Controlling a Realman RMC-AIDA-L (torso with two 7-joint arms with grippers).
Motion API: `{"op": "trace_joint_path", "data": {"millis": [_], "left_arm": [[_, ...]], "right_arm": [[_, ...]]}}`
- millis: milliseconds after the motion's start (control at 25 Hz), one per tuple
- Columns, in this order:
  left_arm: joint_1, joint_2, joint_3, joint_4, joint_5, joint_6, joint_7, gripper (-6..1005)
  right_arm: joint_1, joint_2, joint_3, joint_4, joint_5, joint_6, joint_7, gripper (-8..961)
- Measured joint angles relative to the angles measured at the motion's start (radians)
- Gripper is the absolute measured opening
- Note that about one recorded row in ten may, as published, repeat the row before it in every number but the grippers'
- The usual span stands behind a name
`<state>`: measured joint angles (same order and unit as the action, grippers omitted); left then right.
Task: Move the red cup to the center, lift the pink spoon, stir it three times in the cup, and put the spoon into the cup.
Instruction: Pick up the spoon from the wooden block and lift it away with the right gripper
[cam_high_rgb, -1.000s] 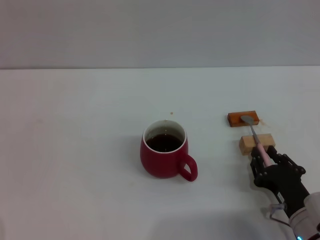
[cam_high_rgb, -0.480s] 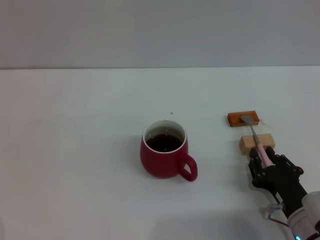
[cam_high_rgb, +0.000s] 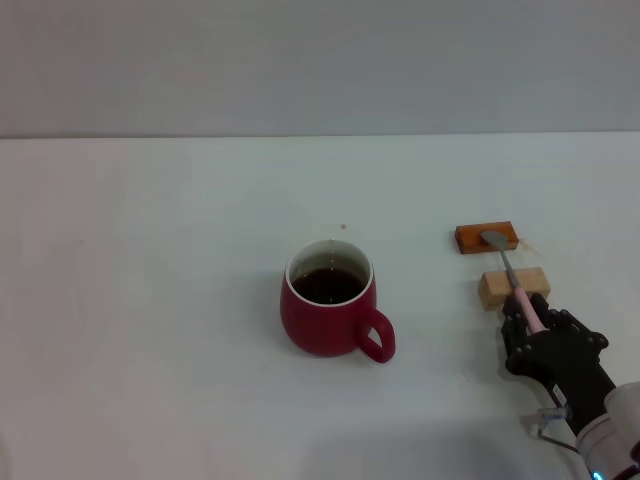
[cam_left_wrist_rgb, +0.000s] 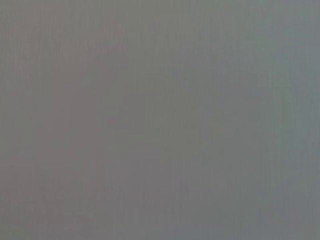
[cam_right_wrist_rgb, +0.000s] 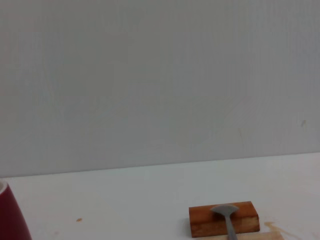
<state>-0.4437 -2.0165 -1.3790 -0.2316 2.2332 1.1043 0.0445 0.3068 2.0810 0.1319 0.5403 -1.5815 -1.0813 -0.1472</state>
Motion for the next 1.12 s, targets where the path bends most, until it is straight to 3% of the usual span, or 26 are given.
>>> {"op": "trace_joint_path", "data": {"millis": [1120], "left_arm": [[0.01, -0.003, 0.0, -0.002, 0.0, 0.012, -0.003, 843]], "right_arm": [[0.004, -0.003, -0.003, 0.003, -0.006, -0.007, -0.008, 223]]}}
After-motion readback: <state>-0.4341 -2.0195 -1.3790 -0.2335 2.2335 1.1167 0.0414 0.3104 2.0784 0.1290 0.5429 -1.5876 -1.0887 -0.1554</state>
